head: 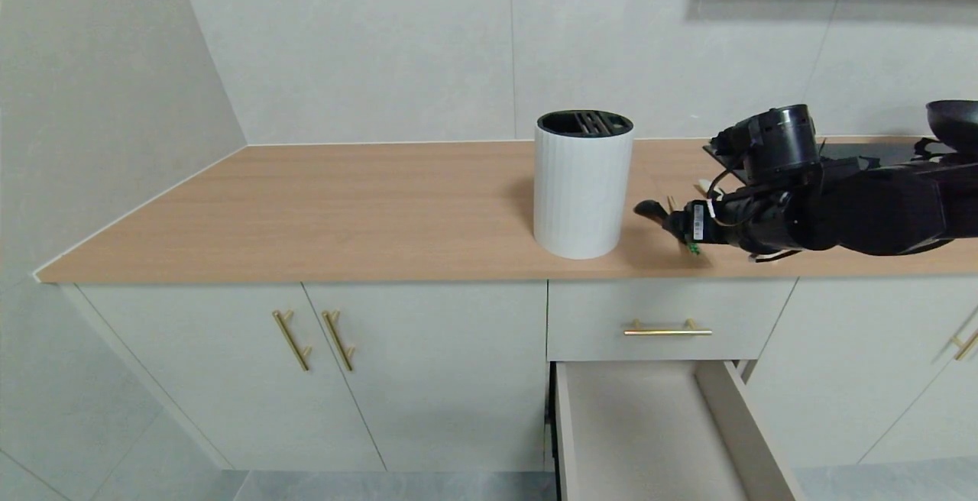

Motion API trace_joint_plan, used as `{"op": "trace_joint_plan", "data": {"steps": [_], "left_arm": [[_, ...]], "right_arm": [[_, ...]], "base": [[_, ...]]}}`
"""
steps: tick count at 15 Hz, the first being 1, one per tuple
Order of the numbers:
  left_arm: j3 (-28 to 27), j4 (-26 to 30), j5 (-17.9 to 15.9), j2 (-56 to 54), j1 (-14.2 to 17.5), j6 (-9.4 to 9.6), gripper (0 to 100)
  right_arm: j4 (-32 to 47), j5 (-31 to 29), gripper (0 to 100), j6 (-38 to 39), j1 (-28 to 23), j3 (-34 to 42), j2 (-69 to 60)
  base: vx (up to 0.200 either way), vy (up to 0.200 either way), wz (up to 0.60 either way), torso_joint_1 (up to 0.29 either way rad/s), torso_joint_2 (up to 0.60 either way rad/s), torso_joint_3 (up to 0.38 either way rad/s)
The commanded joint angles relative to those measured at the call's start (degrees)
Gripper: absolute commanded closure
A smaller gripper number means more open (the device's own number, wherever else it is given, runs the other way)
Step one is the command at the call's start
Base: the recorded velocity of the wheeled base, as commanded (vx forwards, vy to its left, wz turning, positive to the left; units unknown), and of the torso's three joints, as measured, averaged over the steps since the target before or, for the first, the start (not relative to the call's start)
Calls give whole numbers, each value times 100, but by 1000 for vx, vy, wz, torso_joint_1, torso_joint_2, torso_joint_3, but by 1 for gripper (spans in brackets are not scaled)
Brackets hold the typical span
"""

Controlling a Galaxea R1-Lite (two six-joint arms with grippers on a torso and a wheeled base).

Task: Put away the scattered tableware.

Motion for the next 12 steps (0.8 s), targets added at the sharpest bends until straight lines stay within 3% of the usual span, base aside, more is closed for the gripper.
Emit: {"op": "trace_joint_plan", "data": {"steps": [1,12], "left_arm": [[0,0,2,0,0,-2,0],[0,0,2,0,0,-2,0]], "right_arm": [[-48,34,0,17,-55,-21,227],[-259,-1,0,70,-257,-267,869]], "base": [[0,0,0,0,0,0],[0,0,0,0,0,0]]}}
